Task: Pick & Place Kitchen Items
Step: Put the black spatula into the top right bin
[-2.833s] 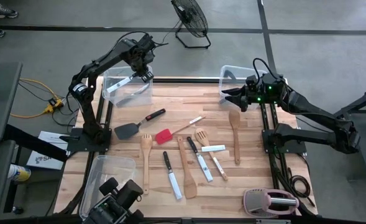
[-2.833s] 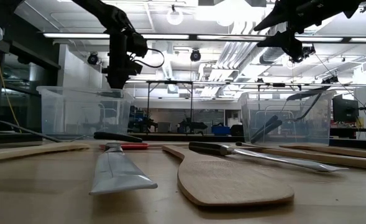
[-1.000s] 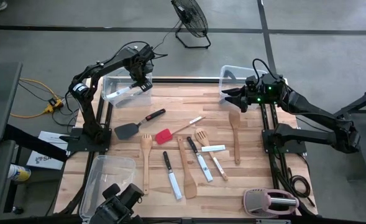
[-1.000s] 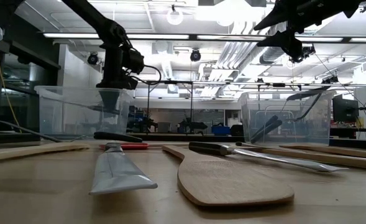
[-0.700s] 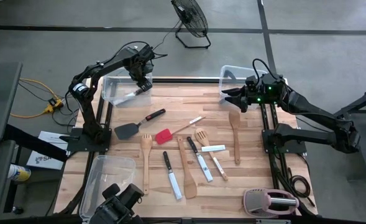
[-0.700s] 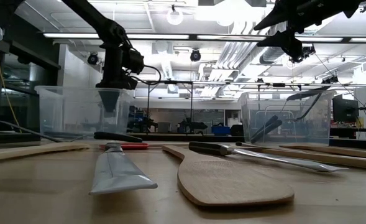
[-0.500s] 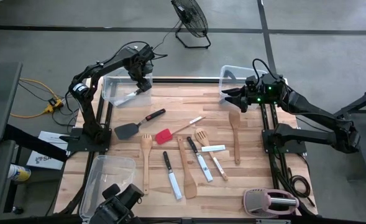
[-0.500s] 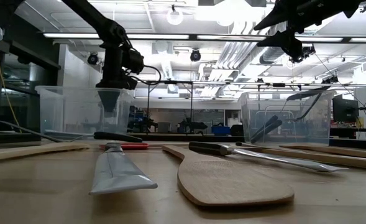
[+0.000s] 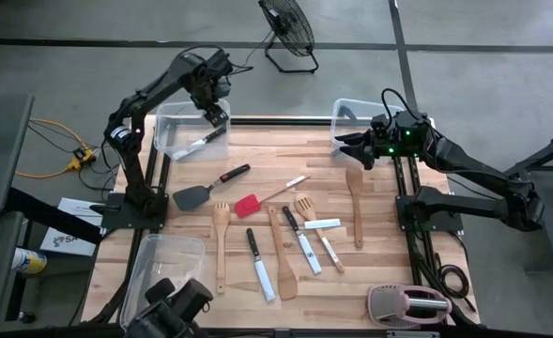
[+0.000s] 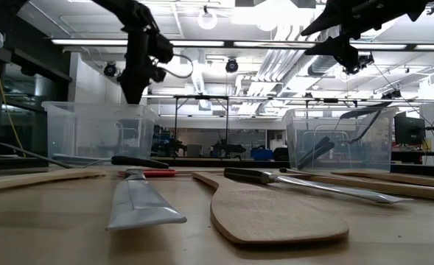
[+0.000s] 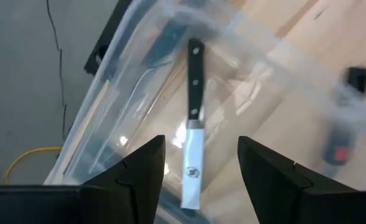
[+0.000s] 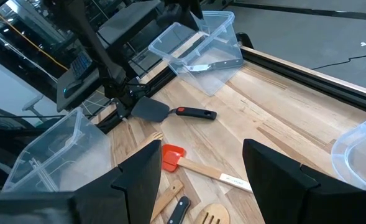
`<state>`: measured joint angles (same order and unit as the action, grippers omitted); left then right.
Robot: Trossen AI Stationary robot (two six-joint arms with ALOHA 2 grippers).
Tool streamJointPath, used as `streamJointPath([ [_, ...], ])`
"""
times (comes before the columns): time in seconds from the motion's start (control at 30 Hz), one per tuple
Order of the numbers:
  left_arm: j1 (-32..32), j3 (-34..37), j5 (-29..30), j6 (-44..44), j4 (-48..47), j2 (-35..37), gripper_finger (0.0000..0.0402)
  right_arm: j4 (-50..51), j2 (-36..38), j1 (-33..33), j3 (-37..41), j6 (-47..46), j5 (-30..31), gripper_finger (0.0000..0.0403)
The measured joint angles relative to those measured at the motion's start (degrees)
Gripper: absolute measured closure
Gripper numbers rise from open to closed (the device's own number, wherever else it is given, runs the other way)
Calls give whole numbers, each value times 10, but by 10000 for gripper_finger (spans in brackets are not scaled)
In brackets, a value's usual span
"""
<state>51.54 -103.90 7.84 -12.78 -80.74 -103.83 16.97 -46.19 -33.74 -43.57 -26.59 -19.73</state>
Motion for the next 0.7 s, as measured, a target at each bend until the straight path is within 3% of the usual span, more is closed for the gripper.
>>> streamJointPath([
  [0.37, -62, -35, -10, 72, -9, 50, 204, 1, 0, 0, 0, -2, 0, 186],
  [0.7, -176, -33, -2, 155, -23, 79, 204, 1, 0, 0, 0, -1, -18, 186],
])
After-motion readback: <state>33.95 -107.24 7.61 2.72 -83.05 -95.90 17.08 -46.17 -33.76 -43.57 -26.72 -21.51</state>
